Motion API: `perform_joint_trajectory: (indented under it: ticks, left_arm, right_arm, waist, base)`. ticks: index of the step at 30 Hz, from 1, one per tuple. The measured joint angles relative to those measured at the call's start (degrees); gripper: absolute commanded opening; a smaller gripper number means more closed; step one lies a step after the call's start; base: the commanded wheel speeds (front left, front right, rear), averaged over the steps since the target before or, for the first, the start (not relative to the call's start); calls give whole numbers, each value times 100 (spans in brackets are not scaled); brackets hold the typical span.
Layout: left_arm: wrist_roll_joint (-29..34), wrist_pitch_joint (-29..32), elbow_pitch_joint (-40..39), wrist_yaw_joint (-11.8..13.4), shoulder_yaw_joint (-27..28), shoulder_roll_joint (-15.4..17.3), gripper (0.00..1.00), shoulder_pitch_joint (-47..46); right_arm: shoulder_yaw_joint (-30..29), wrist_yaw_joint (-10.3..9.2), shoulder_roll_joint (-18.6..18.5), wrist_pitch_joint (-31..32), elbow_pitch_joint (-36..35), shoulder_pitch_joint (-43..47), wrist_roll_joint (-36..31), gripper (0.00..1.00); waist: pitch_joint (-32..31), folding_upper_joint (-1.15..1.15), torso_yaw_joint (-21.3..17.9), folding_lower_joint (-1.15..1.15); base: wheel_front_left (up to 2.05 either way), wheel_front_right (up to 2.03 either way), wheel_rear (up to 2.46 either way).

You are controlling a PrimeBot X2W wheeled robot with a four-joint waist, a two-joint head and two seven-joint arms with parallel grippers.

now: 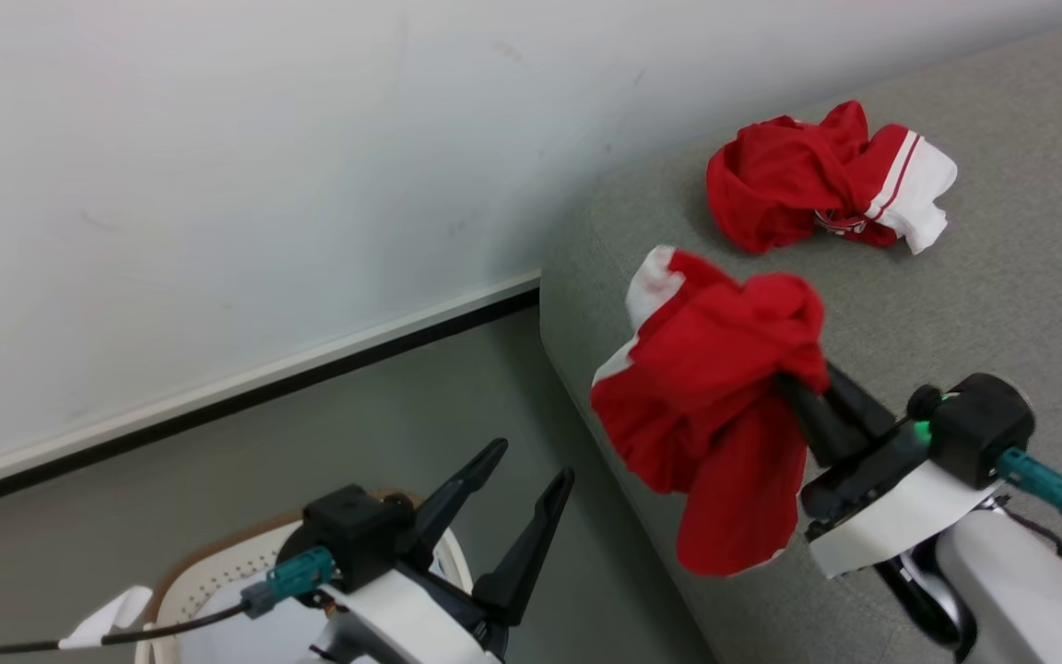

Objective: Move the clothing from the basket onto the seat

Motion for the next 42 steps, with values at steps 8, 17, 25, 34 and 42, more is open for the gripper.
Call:
perform_joint_trajectory:
  ticks: [8,17,25,34,42]
  left_arm:
    - [113,198,-197,-66,57,167,100,-527]
    - [200,302,-289,-311,182,225,100,-1540]
    - [127,-42,-22,-379,288,54,100,-1911]
    - [171,-485,390,-402,311,20,100,-1959]
    - [181,-820,670,-299,533,176,100,-1721]
  right_arm:
    - [-1719,-1,247,0,249,-452,-581,0]
    - [-4667,-1,-65,119,1066,-2512,-1686,0]
    - [-7113,-1,-575,783,1878,-3763,-3554,0]
    - [-8889,0,116,591,2424,-3662,-5085,94]
    - [-8546,0,805,57,2843,-3145,-5486,100]
  waist:
    - [683,0,177,0]
    - [2116,0,685,2]
    - [3123,0,1467,2]
    - [3824,0,2331,2]
    - [3426,0,2310,0]
  base:
    - [0,0,0]
    - [0,0,0]
    - [0,0,0]
    - [0,0,0]
    - [0,0,0]
